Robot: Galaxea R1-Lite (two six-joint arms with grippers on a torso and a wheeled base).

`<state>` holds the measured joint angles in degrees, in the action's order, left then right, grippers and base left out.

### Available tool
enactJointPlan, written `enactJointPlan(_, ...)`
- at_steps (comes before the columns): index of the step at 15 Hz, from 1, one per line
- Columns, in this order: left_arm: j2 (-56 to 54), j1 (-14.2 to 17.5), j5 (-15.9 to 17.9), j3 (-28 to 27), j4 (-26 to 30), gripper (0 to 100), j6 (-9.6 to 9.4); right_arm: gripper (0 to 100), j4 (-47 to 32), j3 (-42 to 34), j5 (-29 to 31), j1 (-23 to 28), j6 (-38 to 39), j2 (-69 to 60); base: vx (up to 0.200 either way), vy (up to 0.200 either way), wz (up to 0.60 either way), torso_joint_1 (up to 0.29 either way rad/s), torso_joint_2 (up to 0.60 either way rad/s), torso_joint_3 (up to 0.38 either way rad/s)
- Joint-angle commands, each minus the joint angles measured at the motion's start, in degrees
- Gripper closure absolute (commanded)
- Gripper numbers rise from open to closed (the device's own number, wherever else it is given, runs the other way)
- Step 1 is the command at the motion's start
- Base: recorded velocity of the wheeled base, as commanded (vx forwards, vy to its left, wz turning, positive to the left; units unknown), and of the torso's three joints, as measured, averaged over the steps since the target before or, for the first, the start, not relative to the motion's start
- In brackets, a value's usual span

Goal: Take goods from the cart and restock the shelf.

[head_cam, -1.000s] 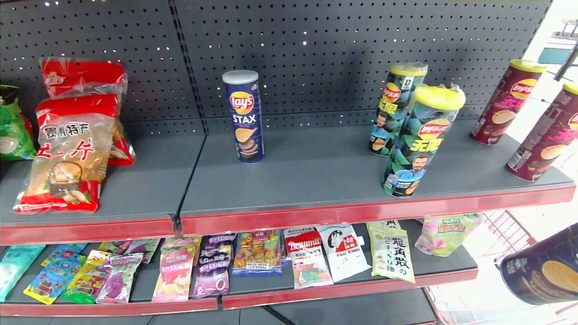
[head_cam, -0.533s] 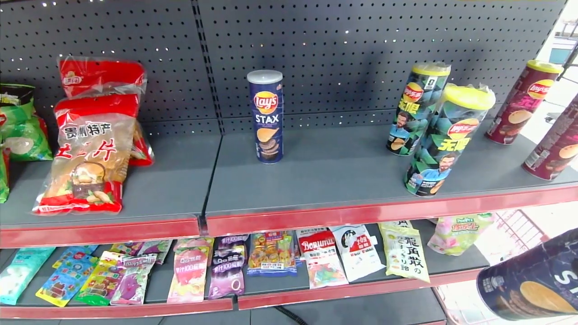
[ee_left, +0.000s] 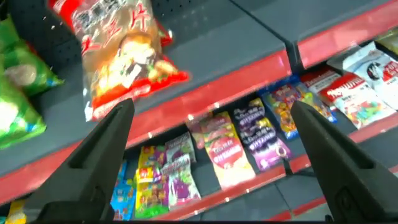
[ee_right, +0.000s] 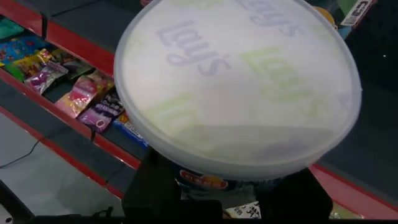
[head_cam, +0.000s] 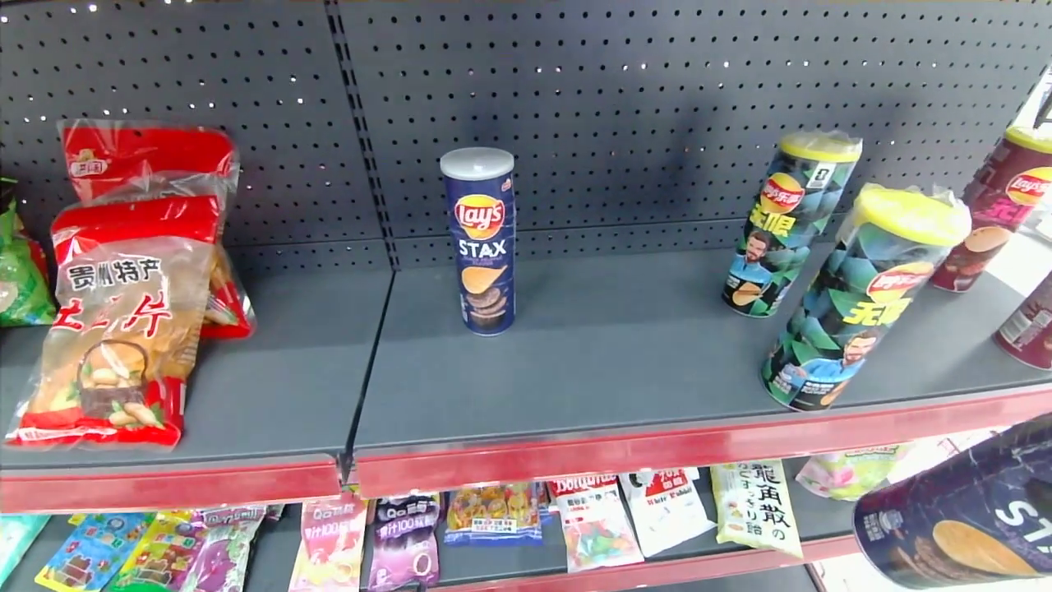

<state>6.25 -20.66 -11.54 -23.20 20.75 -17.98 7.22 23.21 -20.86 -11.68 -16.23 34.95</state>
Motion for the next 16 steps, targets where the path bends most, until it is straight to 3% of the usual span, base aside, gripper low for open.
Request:
enactJointPlan(1,-0.01,-0.08,0.12,0.26,-0.01,0,-0.04,100,-0.01,-0.10,-0.24,-3.97,-0.03,0.12,0.000,0.000,0.00,0.000,0.00,0.000)
enactJointPlan(5,1.48,-0.52,2.05,0.61,-0.45,0,-0.04,100,-0.01,1.13,0.12,-7.83,-0.21,1.79,0.000,0.000,0.00,0.000,0.00,0.000)
enactJointPlan(7,8.34,-0.69,5.13,0.00,-5.72,0,1.02,100,-0.01,1.40,-0.32,-8.01,-0.21,2.58,0.000,0.000,0.00,0.000,0.00,0.000)
enactJointPlan(8,14.66,-0.69,8.38,-0.44,-11.87,0,4.09,100,-0.01,0.96,-0.41,-8.01,-0.21,2.67,0.000,0.000,0.00,0.000,0.00,0.000)
enactJointPlan(9,20.99,-0.61,10.14,-1.06,-17.41,0,5.68,100,-0.01,0.52,-0.32,-7.92,-0.12,2.67,0.000,0.000,0.00,0.000,0.00,0.000)
enactJointPlan(11,33.74,-0.69,13.83,-3.08,-26.81,0,6.38,100,-0.01,-0.45,-0.32,-7.92,-0.03,2.75,0.000,0.000,0.00,0.000,0.00,0.000)
enactJointPlan(12,38.57,-0.69,17.26,-4.93,-28.75,0,6.38,100,-0.01,-0.80,-0.24,-7.92,-0.03,2.75,0.000,0.000,0.00,0.000,0.00,0.000)
enactJointPlan(14,46.92,-0.34,28.07,-10.11,-28.83,0,6.47,100,0.08,-1.06,-0.24,-7.92,0.05,2.84,0.000,0.000,0.00,0.000,0.00,0.000)
enactJointPlan(15,50.79,0.54,30.88,-12.57,-29.01,0,6.47,100,0.08,-0.97,-0.24,-7.92,0.05,2.75,0.000,0.000,0.00,0.000,0.00,0.000)
enactJointPlan(16,52.98,0.89,31.14,-14.07,-29.19,0,6.38,100,0.08,-0.97,-0.24,-7.92,0.05,2.75,0.000,0.000,0.00,0.000,0.00,0.000)
